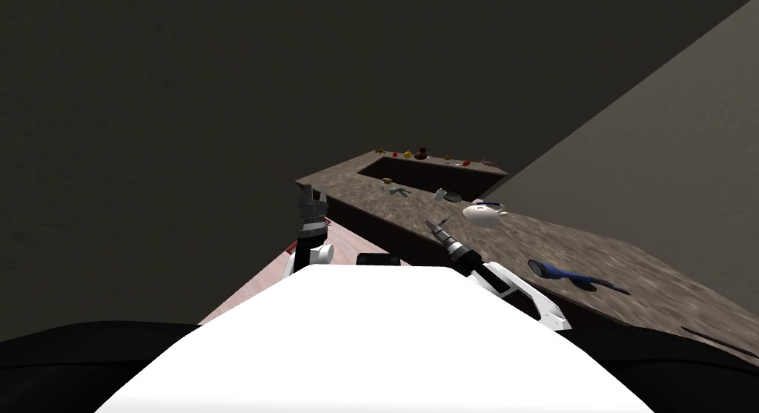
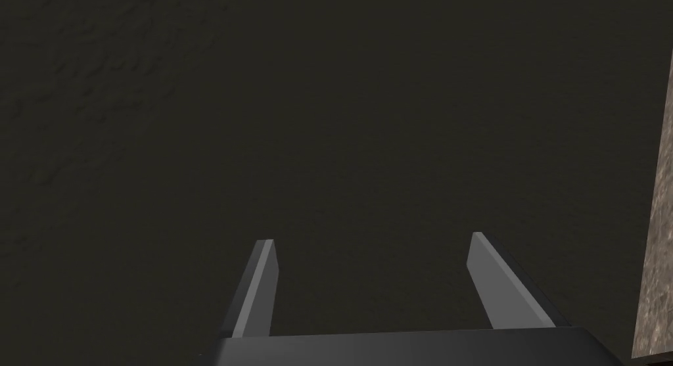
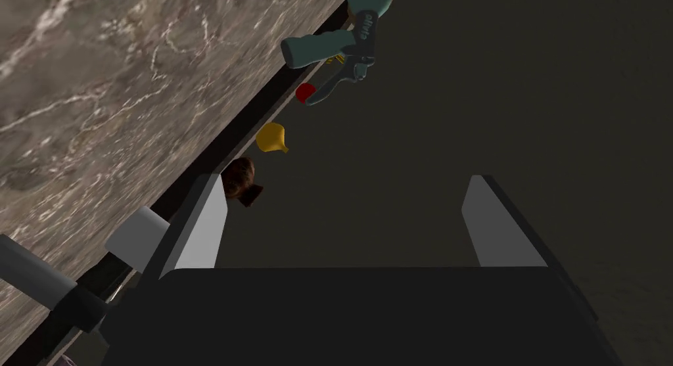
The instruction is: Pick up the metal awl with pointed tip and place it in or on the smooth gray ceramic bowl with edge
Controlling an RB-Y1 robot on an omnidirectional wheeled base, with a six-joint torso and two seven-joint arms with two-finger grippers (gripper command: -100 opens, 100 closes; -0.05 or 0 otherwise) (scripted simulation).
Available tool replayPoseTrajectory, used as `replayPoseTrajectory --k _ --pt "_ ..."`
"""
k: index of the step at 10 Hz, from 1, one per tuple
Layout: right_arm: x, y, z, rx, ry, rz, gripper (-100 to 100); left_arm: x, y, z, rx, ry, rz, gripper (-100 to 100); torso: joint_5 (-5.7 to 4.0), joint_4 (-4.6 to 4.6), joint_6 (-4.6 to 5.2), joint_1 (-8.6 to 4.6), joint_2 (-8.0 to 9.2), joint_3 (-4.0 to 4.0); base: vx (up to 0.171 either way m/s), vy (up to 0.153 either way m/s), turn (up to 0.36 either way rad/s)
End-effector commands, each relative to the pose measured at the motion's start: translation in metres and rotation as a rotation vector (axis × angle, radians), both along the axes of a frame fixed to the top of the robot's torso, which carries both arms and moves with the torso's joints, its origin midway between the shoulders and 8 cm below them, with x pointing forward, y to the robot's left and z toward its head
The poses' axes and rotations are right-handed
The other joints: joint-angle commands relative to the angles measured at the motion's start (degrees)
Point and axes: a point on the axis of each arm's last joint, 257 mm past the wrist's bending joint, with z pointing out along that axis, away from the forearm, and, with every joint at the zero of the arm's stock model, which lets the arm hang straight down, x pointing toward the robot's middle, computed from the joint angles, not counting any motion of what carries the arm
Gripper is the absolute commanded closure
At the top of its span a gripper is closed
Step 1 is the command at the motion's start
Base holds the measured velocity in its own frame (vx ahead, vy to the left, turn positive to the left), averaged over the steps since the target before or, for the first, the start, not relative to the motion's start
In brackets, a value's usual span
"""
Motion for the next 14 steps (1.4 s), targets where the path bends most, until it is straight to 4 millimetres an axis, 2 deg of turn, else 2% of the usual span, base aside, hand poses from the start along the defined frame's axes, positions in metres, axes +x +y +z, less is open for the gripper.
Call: replayPoseTrajectory --k 1,2,3,4,5,6,7,8,9,10,11,12,13,14 --pt "-0.005 -0.015 -0.011 -0.046 0.044 0.002 -100 0.0 0.0 0.0 0.0 0.0 0.0 0 0.0 0.0 0.0 0.0 0.0 0.0 -0.013 -0.006 0.092" --pt "-0.005 -0.017 -0.011 -0.06 0.047 0.013 -100 0.0 0.0 0.0 0.0 0.0 0.0 0 0.0 0.0 -0.02 0.0 0.0 0.0 -0.012 -0.007 0.079" --pt "-0.009 -0.03 -0.021 -0.096 0.083 0.009 -100 0.0 0.0 0.0 0.0 0.0 0.0 0 0.0 0.0 0.0 0.0 0.0 0.0 -0.019 -0.008 0.143" --pt "-0.009 -0.031 -0.02 -0.112 0.087 0.021 -100 0.0 0.0 0.0 0.0 0.0 0.0 0 0.0 0.0 -0.03 -0.01 0.01 0.0 -0.013 -0.009 0.055" --pt "-0.014 -0.045 -0.03 -0.15 0.123 0.017 -100 0.0 0.0 0.0 0.0 0.0 0.0 0 0.0 0.0 0.01 0.0 0.0 0.0 -0.014 -0.006 0.107" --pt "-0.013 -0.047 -0.029 -0.165 0.126 0.028 -100 0.0 0.0 0.0 0.0 0.0 0.0 0 0.0 0.0 -0.02 0.01 0.0 0.0 -0.012 -0.007 0.058" --pt "-0.018 -0.062 -0.037 -0.206 0.161 0.025 -100 0.0 0.0 0.0 0.0 0.0 0.0 0 0.0 0.0 0.0 0.01 -0.01 0.0 -0.017 -0.006 0.12" --pt "-0.018 -0.063 -0.036 -0.219 0.164 0.035 -100 0.0 0.0 0.0 0.0 0.0 0.0 0 0.0 0.0 -0.02 0.0 0.0 0.0 -0.014 -0.009 0.06" --pt "-0.022 -0.079 -0.042 -0.261 0.197 0.032 -100 0.0 0.0 0.0 0.0 0.0 0.0 0 0.0 0.0 0.01 0.0 0.0 0.0 -0.014 -0.005 0.11" --pt "-0.021 -0.08 -0.041 -0.274 0.2 0.041 -100 0.0 0.0 0.0 0.0 0.0 0.0 0 0.0 0.0 -0.01 0.0 0.0 0.0 -0.014 -0.007 0.054" --pt "-0.025 -0.096 -0.046 -0.319 0.232 0.04 -100 0.0 0.0 0.0 0.0 0.0 0.0 0 -0.01 0.0 0.01 0.01 0.0 0.0 -0.019 -0.003 0.101" --pt "-0.025 -0.097 -0.045 -0.328 0.234 0.046 -100 0.0 0.0 0.0 0.0 0.0 0.0 0 0.0 0.0 0.0 0.02 0.01 0.01 -0.015 -0.007 0.062" --pt "-0.028 -0.113 -0.049 -0.369 0.263 0.042 -100 0.0 0.0 0.0 0.0 0.0 0.0 0 -0.01 0.0 0.01 0.01 0.0 0.0 -0.015 -0.008 0.116" --pt "-0.028 -0.114 -0.048 -0.382 0.265 0.051 -100 0.0 0.0 0.0 0.0 0.0 0.0 0 -0.01 0.0 -0.01 0.0 -0.01 0.0 -0.013 -0.008 0.055"
